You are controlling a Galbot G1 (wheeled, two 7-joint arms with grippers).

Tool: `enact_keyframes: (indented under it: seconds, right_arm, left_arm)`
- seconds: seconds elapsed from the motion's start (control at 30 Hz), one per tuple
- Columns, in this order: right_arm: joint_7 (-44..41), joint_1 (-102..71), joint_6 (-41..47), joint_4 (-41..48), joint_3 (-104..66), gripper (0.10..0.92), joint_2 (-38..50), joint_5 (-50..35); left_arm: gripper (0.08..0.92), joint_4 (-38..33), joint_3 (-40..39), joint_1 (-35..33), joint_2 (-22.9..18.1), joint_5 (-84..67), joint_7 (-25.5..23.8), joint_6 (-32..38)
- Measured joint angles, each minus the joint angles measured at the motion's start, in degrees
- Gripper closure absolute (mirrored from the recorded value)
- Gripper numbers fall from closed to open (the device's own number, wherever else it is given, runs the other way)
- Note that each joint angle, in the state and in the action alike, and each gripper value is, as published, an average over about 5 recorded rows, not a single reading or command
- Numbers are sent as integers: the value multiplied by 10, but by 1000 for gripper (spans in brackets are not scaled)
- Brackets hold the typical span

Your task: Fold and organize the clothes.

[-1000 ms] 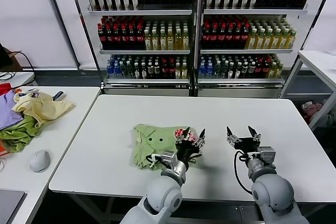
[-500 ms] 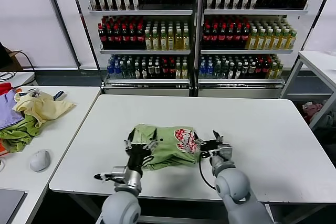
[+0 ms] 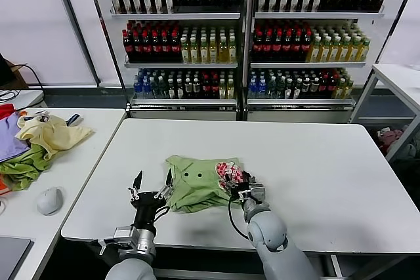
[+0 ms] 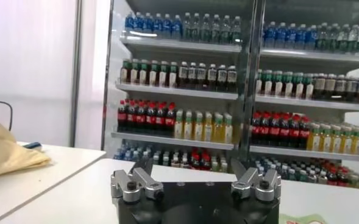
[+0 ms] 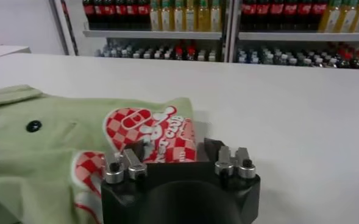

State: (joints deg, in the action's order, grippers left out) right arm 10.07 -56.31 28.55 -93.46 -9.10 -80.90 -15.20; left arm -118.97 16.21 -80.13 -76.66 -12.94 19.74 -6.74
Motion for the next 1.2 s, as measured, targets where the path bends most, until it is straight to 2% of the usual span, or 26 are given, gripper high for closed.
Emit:
enact_keyframes:
  seconds: [0.23,0.6,0.73,0.87,1.2]
  right_arm:
    - [-12,18,-12,22,-5,578,17,9]
    - [-35,56,-40,53,-43,801,82,21]
    - [-41,62,-62,62,-59,858,103,29]
    - [-44,58,-91,62,-75,810,114,35]
    - [-40,-7,-174,5,-124,520,133,42]
  left_arm:
    - [177,-5,4,-14,6,6,0,6]
    - [177,0,0,-18,6,15,-1,10]
    - [177,3,-5,-16,3,18,-2,10]
    - [177,5,-12,-12,1,23,-5,10]
    - [177,7,-27,-9,-6,35,-12,11]
